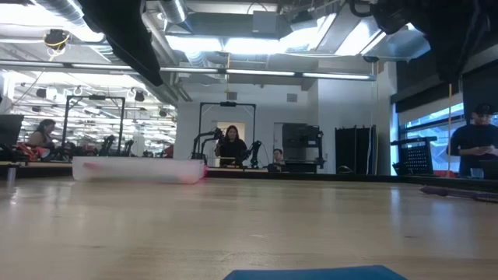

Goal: Pack school essentials
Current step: Put the purple pen into the pink supply box

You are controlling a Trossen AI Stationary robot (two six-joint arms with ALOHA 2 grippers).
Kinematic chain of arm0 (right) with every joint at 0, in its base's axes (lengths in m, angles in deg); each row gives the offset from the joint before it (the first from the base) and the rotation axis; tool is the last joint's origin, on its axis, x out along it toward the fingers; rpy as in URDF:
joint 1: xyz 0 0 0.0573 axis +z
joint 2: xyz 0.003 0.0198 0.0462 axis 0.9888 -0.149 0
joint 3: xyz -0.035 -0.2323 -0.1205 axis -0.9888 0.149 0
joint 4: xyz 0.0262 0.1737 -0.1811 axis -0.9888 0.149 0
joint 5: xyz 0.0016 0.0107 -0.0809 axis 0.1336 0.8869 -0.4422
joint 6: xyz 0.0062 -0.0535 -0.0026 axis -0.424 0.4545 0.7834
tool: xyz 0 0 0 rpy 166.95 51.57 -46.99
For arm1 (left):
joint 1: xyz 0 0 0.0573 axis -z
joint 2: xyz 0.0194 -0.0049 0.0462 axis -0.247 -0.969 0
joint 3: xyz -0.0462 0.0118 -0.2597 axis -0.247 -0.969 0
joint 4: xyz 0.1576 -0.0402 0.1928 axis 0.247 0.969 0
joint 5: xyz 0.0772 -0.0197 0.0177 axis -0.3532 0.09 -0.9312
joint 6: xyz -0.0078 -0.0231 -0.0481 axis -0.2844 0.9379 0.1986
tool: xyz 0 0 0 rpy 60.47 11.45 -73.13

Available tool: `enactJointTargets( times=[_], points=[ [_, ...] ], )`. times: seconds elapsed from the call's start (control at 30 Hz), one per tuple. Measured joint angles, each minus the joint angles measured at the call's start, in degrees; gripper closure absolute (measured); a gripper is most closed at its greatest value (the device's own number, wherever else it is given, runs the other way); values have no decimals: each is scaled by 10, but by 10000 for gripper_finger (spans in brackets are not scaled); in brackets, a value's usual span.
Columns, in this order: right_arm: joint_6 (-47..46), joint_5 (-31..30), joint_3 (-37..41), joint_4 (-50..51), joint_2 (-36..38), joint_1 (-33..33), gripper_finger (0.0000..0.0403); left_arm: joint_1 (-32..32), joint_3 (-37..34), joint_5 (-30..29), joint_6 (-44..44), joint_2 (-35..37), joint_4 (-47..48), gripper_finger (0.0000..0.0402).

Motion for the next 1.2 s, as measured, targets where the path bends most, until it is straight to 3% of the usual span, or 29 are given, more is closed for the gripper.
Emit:
enactJointTargets(
  times=[0.2,0.73,1.2],
  points=[
    [-2,-7,37,7,0,0,251,0,0,1,0,0,0,5],
    [-2,84,253,-155,0,-53,253,0,0,1,1,0,-1,5],
    [5,107,306,-268,0,-60,254,0,0,2,1,0,-2,5]
  ],
)
